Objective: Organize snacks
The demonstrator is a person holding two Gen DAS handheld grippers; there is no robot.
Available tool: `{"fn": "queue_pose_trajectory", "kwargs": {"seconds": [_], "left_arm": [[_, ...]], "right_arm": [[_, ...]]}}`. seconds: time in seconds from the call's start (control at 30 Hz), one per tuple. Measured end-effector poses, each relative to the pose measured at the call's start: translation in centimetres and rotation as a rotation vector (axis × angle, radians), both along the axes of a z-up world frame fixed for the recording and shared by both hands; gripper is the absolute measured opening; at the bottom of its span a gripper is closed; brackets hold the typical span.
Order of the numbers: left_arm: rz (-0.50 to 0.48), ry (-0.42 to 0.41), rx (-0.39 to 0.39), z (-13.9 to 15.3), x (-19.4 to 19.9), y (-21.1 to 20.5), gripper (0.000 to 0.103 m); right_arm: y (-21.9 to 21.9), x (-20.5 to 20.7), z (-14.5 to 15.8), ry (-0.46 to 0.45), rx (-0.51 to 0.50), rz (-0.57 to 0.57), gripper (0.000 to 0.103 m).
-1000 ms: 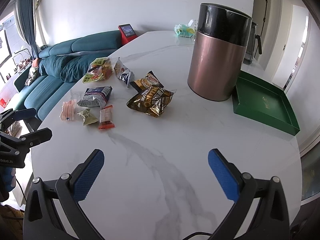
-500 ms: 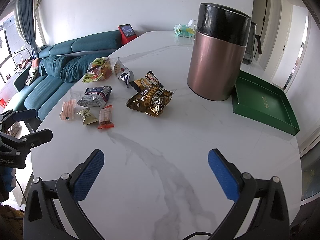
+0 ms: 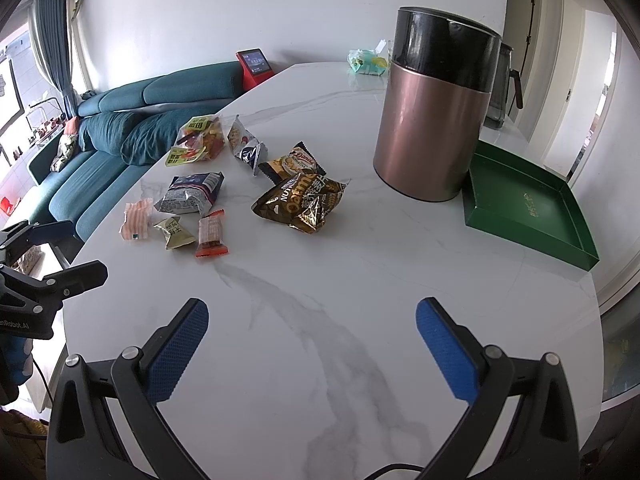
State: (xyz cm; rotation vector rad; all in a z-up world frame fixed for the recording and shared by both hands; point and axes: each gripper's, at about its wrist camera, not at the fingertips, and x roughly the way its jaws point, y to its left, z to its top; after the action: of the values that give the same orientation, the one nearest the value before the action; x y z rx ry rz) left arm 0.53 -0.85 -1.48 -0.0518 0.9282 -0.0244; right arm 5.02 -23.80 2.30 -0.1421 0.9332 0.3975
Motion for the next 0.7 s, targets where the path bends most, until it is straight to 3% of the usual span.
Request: {"fn": "queue_pose_trajectory", "kwargs": {"seconds": [0.7], "left_arm": [[0.01, 0.01, -0.006, -0.05, -0.15, -0.67, 0.102]], "right_arm": [[-0.83, -0.26, 0.1, -0.003, 0.008, -0.003, 0.103]]}}
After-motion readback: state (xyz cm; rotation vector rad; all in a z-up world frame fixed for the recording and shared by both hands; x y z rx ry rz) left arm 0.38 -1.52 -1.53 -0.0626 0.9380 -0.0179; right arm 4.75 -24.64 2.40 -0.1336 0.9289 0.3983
